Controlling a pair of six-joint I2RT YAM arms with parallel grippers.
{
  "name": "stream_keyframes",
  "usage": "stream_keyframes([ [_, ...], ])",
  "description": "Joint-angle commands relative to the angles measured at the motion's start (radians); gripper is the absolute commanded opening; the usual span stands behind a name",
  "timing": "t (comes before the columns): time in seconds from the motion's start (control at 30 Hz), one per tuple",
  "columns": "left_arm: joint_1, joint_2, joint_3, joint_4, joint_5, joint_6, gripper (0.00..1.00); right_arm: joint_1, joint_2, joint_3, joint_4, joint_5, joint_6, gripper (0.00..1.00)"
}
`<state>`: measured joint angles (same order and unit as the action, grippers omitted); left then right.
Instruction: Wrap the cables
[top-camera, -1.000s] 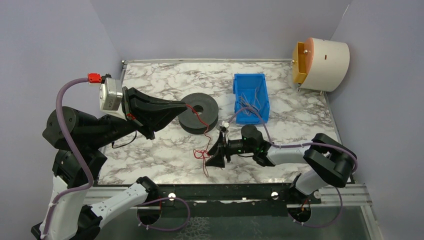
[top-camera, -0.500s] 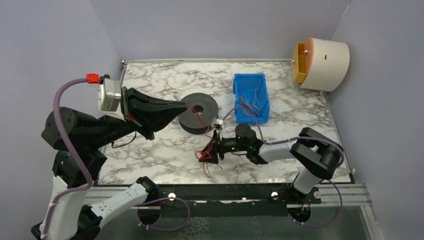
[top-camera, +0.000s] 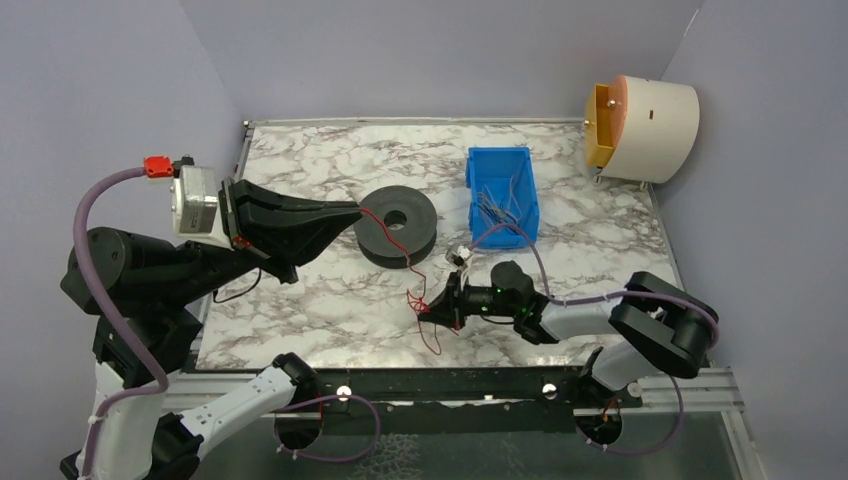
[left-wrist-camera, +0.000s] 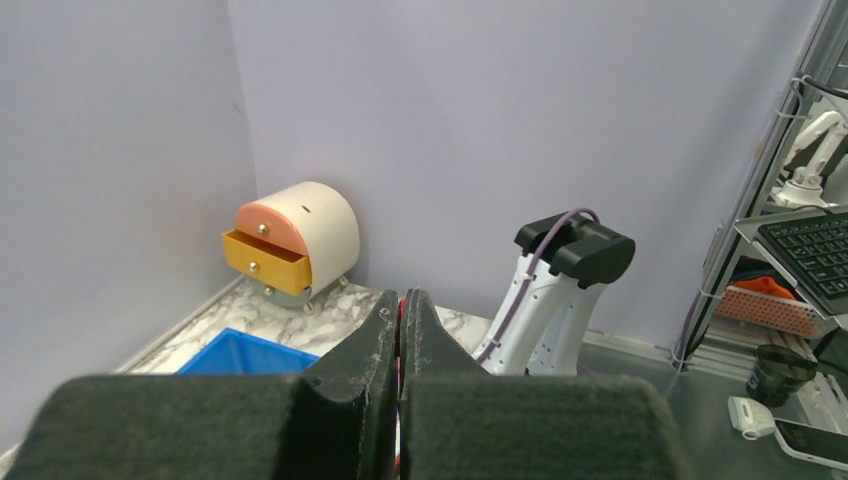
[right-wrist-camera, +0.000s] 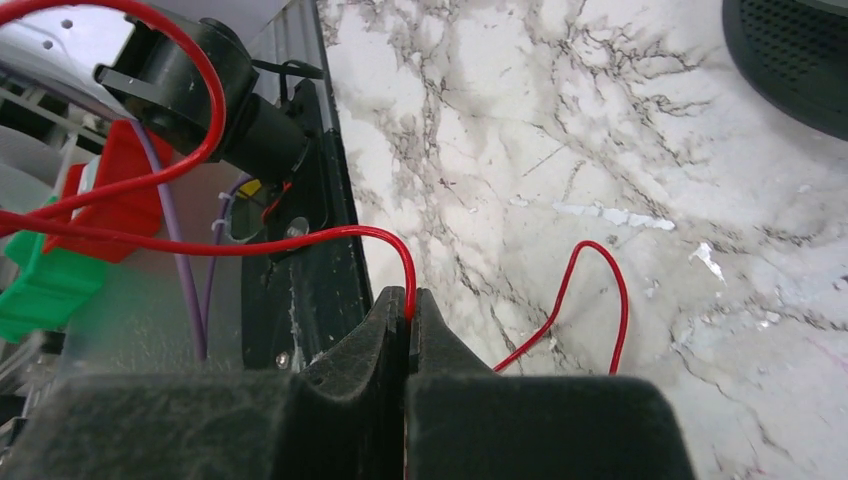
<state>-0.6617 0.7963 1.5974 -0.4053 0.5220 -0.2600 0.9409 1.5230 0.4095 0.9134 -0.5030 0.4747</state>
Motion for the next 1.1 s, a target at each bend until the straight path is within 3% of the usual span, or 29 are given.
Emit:
stream_keyframes([
  [0.0,-0.003,-0.019,0.035,0.023,-0.045,0.028,0.00,0.005,-0.101,-0.058,-0.064,0.101,-0.024,0.01],
  [0.47,-0.003,-0.021,0.051,0.022,-0.062,0.033,0.00,0.004,-0.208,-0.158,-0.137,0.200,-0.020,0.02],
  [0.83,-0.004,-0.009,-0.018,0.049,-0.037,-0.002,0.00,0.005,-0.345,-0.058,-0.288,0.142,-0.080,0.41],
  [1.07,-0.004,0.005,-0.064,0.048,-0.087,-0.003,0.00,0.005,-0.534,0.016,-0.524,0.083,-0.181,0.55],
])
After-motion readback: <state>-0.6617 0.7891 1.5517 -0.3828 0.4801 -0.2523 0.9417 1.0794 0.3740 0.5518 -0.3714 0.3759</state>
